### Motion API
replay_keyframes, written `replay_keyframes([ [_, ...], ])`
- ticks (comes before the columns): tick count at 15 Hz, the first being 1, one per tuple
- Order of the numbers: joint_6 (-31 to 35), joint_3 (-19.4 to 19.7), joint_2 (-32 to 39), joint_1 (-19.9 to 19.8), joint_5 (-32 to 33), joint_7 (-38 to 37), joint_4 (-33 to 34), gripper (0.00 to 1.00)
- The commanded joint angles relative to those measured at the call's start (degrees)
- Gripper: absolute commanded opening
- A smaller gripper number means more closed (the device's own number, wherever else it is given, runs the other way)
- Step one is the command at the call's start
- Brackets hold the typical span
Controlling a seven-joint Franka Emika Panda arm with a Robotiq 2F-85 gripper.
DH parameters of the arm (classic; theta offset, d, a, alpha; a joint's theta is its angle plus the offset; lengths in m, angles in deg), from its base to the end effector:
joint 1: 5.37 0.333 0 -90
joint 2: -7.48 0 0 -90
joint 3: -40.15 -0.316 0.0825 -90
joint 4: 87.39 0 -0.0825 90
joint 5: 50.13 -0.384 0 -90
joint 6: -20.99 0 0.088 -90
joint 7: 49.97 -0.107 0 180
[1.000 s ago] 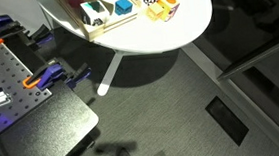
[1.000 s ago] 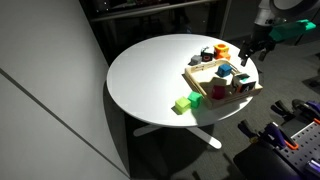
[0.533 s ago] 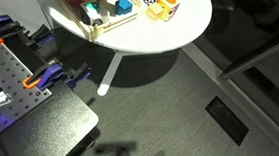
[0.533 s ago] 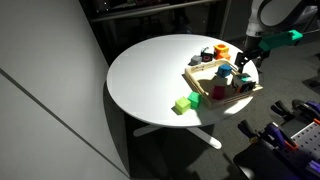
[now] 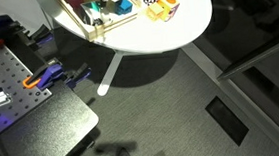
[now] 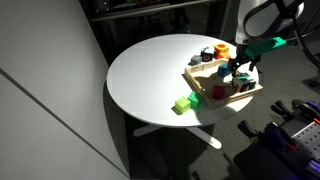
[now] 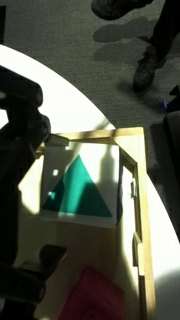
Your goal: Remove the toy foam from the box
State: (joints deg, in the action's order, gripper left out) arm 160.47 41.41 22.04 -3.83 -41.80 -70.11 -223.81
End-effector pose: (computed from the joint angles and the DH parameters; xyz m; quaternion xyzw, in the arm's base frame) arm 0.4826 0.0016 0.2000 0.9876 -0.1123 -0.0906 0.0612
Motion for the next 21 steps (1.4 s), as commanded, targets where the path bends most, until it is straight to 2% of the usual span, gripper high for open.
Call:
replay_keyframes([
  [1,-3.12,1.87,3.50,3.45,3.65,-5.54,4.01,1.00],
  [7,-8.92,3.59,5.94,7.20,7.49,-11.13,6.13,1.00],
  [8,-9.64,3.75,6.05,7.46,7.88,-11.71,6.32,0.80],
  [16,-11.44,3.75,3.49,6.36,6.27,-10.39,6.25,0.18],
  [18,-11.23,3.71,2.04,6.00,5.86,-9.89,5.65,0.05],
  [21,-10.94,3.59,-0.67,5.19,5.22,-9.26,4.71,0.00],
])
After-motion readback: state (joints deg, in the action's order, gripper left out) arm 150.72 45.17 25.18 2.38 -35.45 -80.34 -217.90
